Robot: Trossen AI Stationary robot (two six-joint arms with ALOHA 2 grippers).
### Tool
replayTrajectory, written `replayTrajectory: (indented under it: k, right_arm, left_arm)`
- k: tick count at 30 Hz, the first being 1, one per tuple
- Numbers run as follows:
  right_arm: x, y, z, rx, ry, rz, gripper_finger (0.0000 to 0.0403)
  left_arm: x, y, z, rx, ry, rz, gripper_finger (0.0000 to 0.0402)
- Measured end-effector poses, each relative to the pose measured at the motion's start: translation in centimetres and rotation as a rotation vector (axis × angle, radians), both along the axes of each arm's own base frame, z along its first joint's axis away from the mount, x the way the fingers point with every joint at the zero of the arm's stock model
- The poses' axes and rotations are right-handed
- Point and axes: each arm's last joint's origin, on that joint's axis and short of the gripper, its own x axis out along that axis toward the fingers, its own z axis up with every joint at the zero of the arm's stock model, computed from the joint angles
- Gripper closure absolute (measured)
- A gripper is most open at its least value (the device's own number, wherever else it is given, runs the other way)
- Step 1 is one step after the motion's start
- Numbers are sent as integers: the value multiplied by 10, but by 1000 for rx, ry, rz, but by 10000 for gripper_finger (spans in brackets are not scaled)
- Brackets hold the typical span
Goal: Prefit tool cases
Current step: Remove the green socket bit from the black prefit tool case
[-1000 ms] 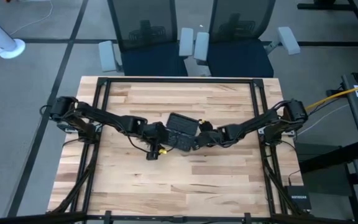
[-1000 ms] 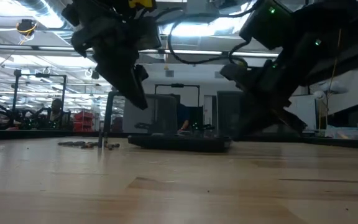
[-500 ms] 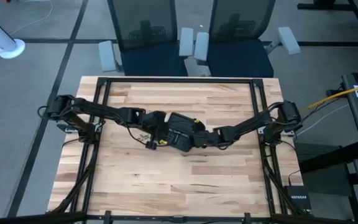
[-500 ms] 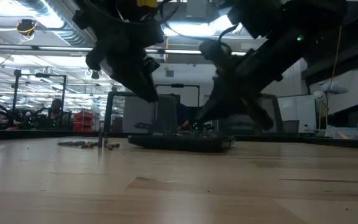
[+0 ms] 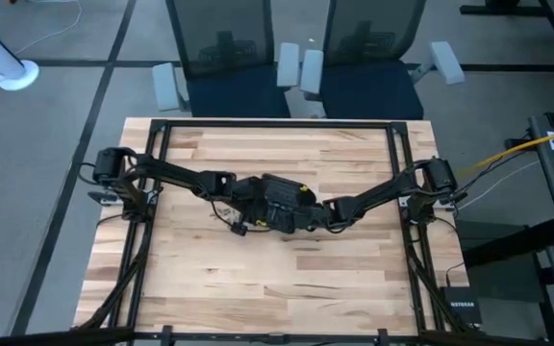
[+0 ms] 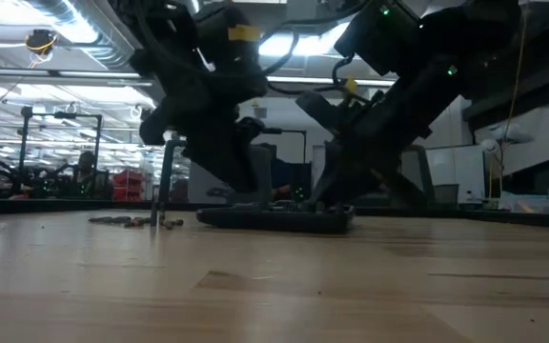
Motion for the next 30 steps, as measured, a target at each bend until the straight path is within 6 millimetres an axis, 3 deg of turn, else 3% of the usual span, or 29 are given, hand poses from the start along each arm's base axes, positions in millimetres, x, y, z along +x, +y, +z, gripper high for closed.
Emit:
replayTrajectory:
  k: [8, 13, 17, 22, 27, 30]
  right_arm:
    - [-1, 0, 0, 2, 6, 0, 403]
    - [-1, 0, -1, 0, 19, 0, 403]
    - [-2, 0, -1, 0, 25, 1, 403]
    - [-2, 0, -1, 3, 23, 8, 403]
    - [-2, 0, -2, 10, 25, 18, 403]
    - [-2, 0, -2, 14, 26, 21, 403]
  left_arm:
    - [8, 3, 3, -5, -85, 70, 313]
    - [4, -6, 0, -82, -25, 30, 313]
    - [6, -17, -6, -78, -20, -45, 313]
    - [11, -19, -21, -107, -1, -11, 313]
    - [13, -19, -16, -152, -25, 68, 313]
    - [12, -19, 0, -166, -74, 80, 313]
